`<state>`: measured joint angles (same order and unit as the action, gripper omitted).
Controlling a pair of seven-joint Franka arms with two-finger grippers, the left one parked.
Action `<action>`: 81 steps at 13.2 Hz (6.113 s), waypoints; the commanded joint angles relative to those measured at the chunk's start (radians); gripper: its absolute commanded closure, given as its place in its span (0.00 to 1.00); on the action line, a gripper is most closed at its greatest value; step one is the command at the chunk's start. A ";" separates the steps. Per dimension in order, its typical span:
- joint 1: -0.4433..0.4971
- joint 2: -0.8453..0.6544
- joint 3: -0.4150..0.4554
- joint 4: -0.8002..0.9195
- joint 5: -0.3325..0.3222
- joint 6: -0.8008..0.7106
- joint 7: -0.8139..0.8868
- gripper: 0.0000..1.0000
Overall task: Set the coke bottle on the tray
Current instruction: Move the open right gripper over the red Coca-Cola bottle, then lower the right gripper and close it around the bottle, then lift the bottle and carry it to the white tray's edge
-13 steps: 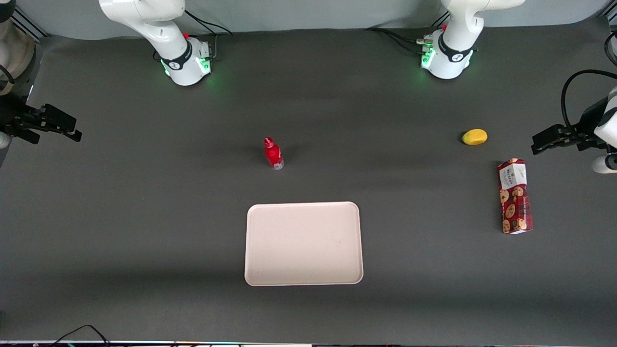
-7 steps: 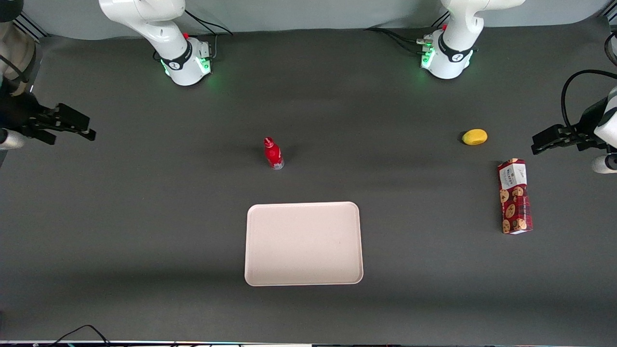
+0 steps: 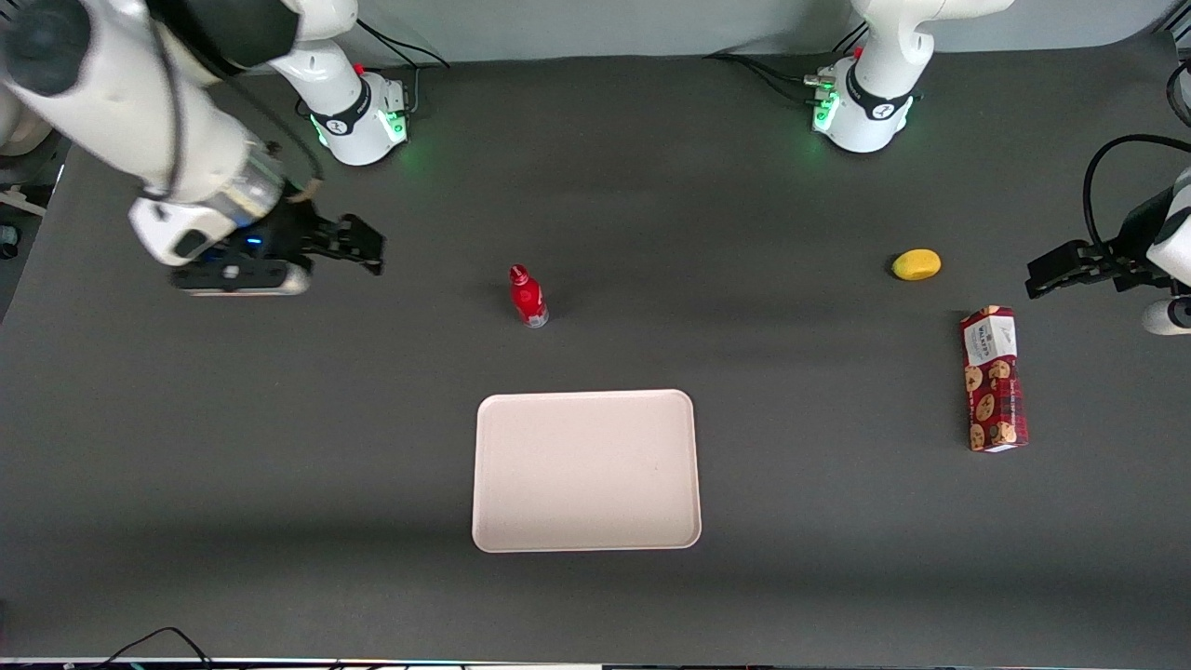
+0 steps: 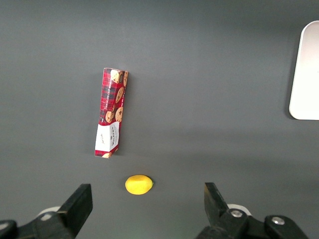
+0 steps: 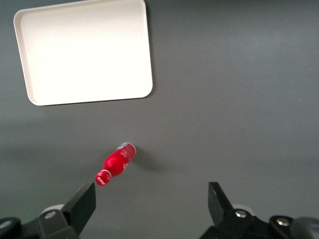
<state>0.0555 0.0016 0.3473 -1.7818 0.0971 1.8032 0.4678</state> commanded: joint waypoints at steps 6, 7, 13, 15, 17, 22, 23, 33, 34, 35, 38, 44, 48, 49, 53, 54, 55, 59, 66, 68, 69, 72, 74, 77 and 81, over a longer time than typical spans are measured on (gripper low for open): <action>-0.015 -0.131 0.278 -0.436 0.013 0.427 0.221 0.00; -0.011 -0.111 0.300 -0.445 0.006 0.453 0.224 0.00; -0.009 0.026 0.351 -0.533 -0.141 0.654 0.288 0.00; -0.017 0.058 0.351 -0.531 -0.143 0.700 0.293 0.00; -0.017 0.078 0.351 -0.530 -0.148 0.723 0.323 0.00; -0.020 0.210 0.349 -0.478 -0.462 0.717 0.572 0.00; -0.019 0.216 0.349 -0.464 -0.464 0.714 0.580 0.00; -0.003 0.285 0.346 -0.352 -0.465 0.598 0.583 0.16; -0.003 0.284 0.349 -0.357 -0.467 0.584 0.583 0.13; -0.002 0.285 0.351 -0.355 -0.467 0.558 0.581 0.13; 0.012 0.279 0.352 -0.351 -0.467 0.547 0.584 0.62; 0.010 0.281 0.351 -0.337 -0.464 0.527 0.581 1.00; 0.006 0.290 0.355 -0.146 -0.432 0.248 0.554 1.00; -0.003 0.272 0.355 -0.107 -0.394 0.213 0.551 1.00; -0.068 0.201 0.352 0.175 -0.191 -0.084 0.399 1.00; -0.080 0.209 0.352 0.255 -0.177 -0.156 0.376 1.00; -0.082 0.215 0.351 0.298 -0.175 -0.194 0.370 1.00; -0.083 0.273 0.334 0.314 -0.197 -0.160 0.374 1.00; -0.069 0.573 0.318 0.510 -0.404 -0.065 0.382 1.00; -0.048 0.638 0.294 0.553 -0.413 -0.015 0.391 1.00; -0.004 0.659 0.250 0.574 -0.427 -0.004 0.391 1.00; 0.111 0.707 0.099 0.591 -0.433 0.068 0.390 1.00; 0.116 0.741 0.087 0.591 -0.435 0.106 0.387 1.00; 0.116 0.782 0.082 0.591 -0.436 0.163 0.390 1.00; 0.118 0.819 0.082 0.591 -0.487 0.166 0.391 1.00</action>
<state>0.1595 0.7959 0.4306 -1.2383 -0.3554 1.9715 0.8535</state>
